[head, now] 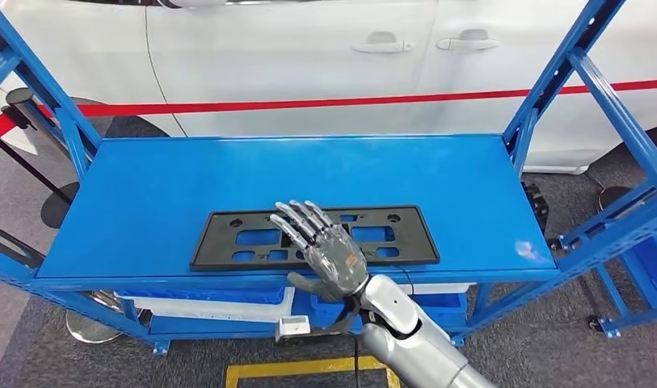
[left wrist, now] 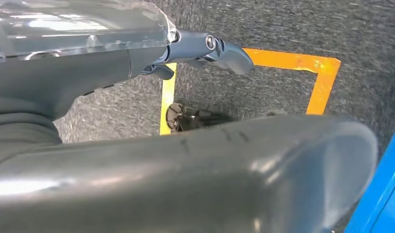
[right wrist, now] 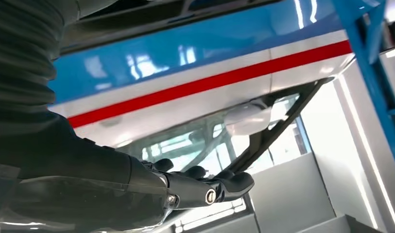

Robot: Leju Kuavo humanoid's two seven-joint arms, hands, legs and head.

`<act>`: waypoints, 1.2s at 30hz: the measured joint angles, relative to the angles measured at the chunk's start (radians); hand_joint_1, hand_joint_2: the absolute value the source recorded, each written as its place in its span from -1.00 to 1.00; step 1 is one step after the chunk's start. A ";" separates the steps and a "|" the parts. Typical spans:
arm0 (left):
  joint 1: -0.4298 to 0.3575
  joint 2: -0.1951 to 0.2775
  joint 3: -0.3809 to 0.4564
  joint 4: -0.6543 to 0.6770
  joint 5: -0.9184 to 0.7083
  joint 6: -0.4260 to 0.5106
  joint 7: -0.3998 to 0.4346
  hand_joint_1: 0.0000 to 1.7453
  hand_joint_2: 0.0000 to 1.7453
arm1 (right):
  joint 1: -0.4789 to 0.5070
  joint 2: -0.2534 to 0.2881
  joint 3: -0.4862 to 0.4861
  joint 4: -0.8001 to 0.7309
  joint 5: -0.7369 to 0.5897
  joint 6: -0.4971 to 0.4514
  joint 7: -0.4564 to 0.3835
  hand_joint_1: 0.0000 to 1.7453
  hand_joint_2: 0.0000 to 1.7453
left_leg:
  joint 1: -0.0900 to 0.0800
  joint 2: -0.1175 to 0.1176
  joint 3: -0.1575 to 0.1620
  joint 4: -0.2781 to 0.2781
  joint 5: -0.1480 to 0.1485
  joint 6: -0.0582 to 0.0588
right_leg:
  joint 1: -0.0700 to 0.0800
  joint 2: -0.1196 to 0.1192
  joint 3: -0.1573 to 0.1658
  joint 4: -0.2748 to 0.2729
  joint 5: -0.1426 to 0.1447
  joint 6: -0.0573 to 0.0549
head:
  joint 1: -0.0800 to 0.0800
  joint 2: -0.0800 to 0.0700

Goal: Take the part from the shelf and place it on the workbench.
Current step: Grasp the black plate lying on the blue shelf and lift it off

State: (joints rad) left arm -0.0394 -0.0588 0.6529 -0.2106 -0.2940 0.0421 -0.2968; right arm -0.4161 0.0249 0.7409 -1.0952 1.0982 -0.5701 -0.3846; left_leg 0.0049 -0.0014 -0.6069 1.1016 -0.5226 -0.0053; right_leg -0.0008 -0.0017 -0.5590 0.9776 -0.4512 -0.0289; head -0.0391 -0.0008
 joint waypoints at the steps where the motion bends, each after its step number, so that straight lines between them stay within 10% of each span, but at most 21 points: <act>1: 0.000 0.000 0.001 0.000 -0.004 -0.001 -0.002 -1.00 -1.00 | -0.006 0.003 0.005 0.022 0.037 -0.008 0.015 -1.00 1.00 | 0.002 -0.001 -0.030 0.062 -0.030 -0.005 | 0.000 0.000 0.002 -0.002 0.000 -0.002 | 0.000 0.000; 4: 0.002 0.000 0.003 0.000 -0.015 -0.004 -0.005 -1.00 -1.00 | -0.013 0.014 0.021 0.095 0.120 -0.014 0.041 -1.00 1.00 | 0.010 0.000 -0.100 0.188 -0.059 -0.019 | -0.001 0.000 0.002 0.004 -0.005 0.000 | 0.000 0.000; 8: 0.001 0.004 0.010 0.000 -0.025 -0.005 -0.004 -1.00 -1.00 | -0.038 0.029 0.037 0.182 0.178 -0.010 0.061 -1.00 1.00 | 0.021 -0.003 -0.006 -0.022 0.055 -0.027 | -0.005 0.006 -0.004 0.039 -0.028 0.021 | 0.000 0.000; 13: 0.000 0.005 0.016 0.001 -0.029 -0.006 -0.003 -1.00 -1.00 | -0.079 0.039 0.052 0.265 0.218 -0.008 0.081 -1.00 1.00 | 0.018 -0.007 0.006 -0.055 0.059 0.008 | -0.003 0.007 -0.018 0.064 -0.044 0.040 | 0.003 0.000; 19: 0.000 0.006 0.020 0.001 -0.038 -0.009 -0.015 -1.00 -1.00 | -0.095 0.043 0.058 0.329 0.252 -0.048 0.121 -1.00 1.00 | 0.019 -0.006 0.007 -0.060 0.061 0.024 | -0.008 0.005 -0.156 0.344 -0.163 0.056 | 0.004 0.000; 24: 0.000 0.006 0.022 0.001 -0.052 -0.012 -0.018 -1.00 -1.00 | -0.105 0.056 0.059 0.372 0.260 -0.088 0.150 -1.00 1.00 | 0.015 -0.009 0.012 -0.062 0.060 0.018 | 0.003 0.004 -0.042 0.080 -0.022 0.026 | 0.005 0.000; 29: -0.001 0.007 0.026 0.001 -0.070 -0.013 -0.020 -1.00 -1.00 | -0.105 0.072 0.048 0.393 0.274 -0.117 0.180 -1.00 1.00 | 0.014 -0.006 0.006 -0.053 0.048 -0.007 | 0.000 0.003 -0.020 0.022 -0.003 0.009 | 0.005 0.000; 33: 0.000 0.008 0.029 0.001 -0.080 -0.013 -0.021 -1.00 -1.00 | -0.102 0.080 0.020 0.394 0.275 -0.118 0.162 -1.00 1.00 | 0.015 -0.005 -0.090 0.163 -0.065 -0.016 | -0.001 -0.001 -0.020 0.013 0.005 0.002 | 0.005 0.000; 36: 0.002 0.011 0.032 0.001 -0.085 -0.015 -0.021 -1.00 -1.00 | -0.098 0.081 -0.006 0.392 0.267 -0.118 0.136 -1.00 1.00 | 0.018 -0.004 -0.070 0.136 -0.027 -0.022 | -0.001 -0.001 -0.024 0.025 0.002 0.005 | 0.005 0.000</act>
State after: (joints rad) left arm -0.0377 -0.0483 0.6850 -0.2098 -0.3788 0.0276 -0.3175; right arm -0.5136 0.1057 0.7352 -0.7032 1.3653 -0.6878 -0.2483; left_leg 0.0225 -0.0053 -0.6772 1.2376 -0.5494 -0.0270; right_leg -0.0022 -0.0030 -0.5829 1.0021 -0.4491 -0.0234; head -0.0344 -0.0008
